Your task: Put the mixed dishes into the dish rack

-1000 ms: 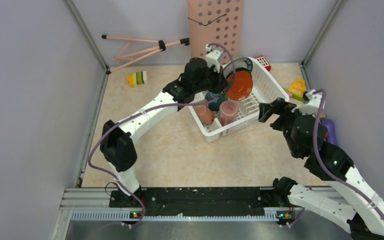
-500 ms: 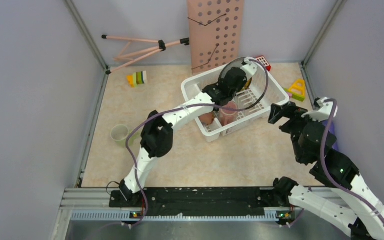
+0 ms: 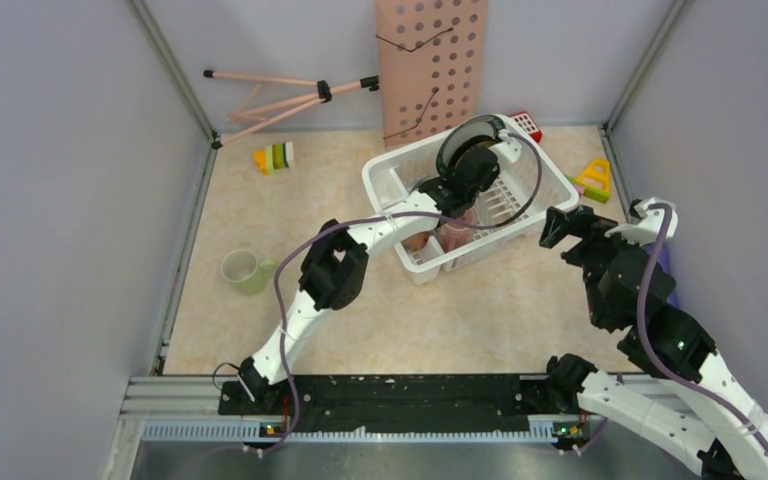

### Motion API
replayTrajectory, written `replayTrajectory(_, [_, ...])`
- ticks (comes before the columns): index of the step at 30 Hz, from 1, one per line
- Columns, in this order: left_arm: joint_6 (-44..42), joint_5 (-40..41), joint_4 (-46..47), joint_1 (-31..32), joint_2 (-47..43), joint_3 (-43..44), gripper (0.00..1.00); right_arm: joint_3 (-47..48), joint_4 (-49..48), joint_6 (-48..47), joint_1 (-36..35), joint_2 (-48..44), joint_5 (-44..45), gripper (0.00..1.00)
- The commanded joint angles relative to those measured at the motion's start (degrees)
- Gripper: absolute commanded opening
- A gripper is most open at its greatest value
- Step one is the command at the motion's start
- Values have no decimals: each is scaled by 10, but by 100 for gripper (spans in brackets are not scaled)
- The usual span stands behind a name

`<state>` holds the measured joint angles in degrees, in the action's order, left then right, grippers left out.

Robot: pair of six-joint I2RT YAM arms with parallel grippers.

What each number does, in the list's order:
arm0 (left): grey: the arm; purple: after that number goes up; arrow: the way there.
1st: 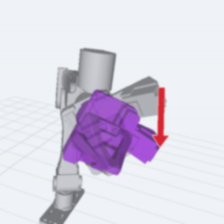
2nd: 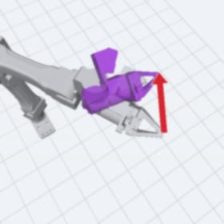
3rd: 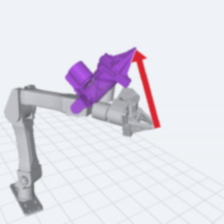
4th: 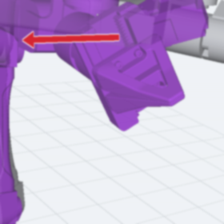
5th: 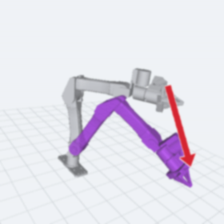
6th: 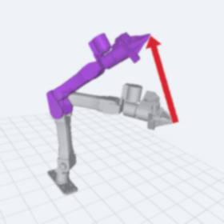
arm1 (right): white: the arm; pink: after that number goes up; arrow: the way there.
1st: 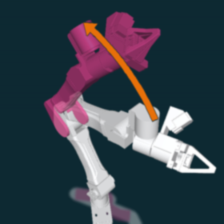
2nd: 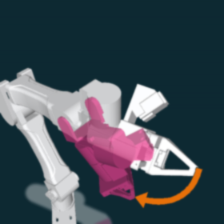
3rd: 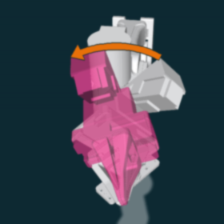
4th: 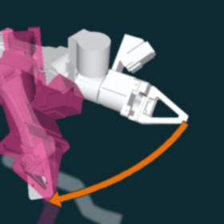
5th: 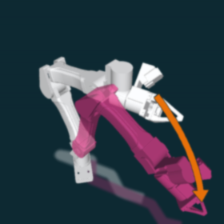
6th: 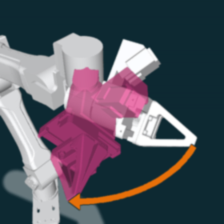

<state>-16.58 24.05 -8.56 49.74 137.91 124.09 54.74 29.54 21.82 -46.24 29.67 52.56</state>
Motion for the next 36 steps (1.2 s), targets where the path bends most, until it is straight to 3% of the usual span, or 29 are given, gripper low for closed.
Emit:
replayTrajectory(1, [-6, -33, 73, -6, 5, 34, 0, -4, -24, -18, 2, -9, 15, 91])
replayTrajectory(5, [32, -62, 60, -12, 14, 42, 0, 0, -19, -7, 3, -7, 14, 92])
replayTrajectory(7, [44, -69, 58, -14, 15, 43, 18, 5, -12, 1, 3, -1, 13, 93])
replayTrajectory(8, [48, -60, 58, -14, 14, 43, 37, 9, -6, 4, 3, 4, 14, 94])
replayTrajectory(9, [53, -55, 57, -14, 14, 43, 47, 11, 0, 9, 3, 11, 15, 94])
replayTrajectory(12, [60, -33, 54, -15, 9, 43, 62, 20, 18, 19, 3, 33, 16, 97])
replayTrajectory(20, [118, -21, 30, -15, -81, 5, 63, 44, 51, 42, 13, 106, 5, 99])
replayTrajectory(29, [258, 23, -50, -26, -267, -176, 71, 48, 79, 104, 86, 171, -103, 99])
replayTrajectory(36, [289, 132, -110, -30, -407, -322, 74, 45, 54, 145, 93, 237, -188, 99])
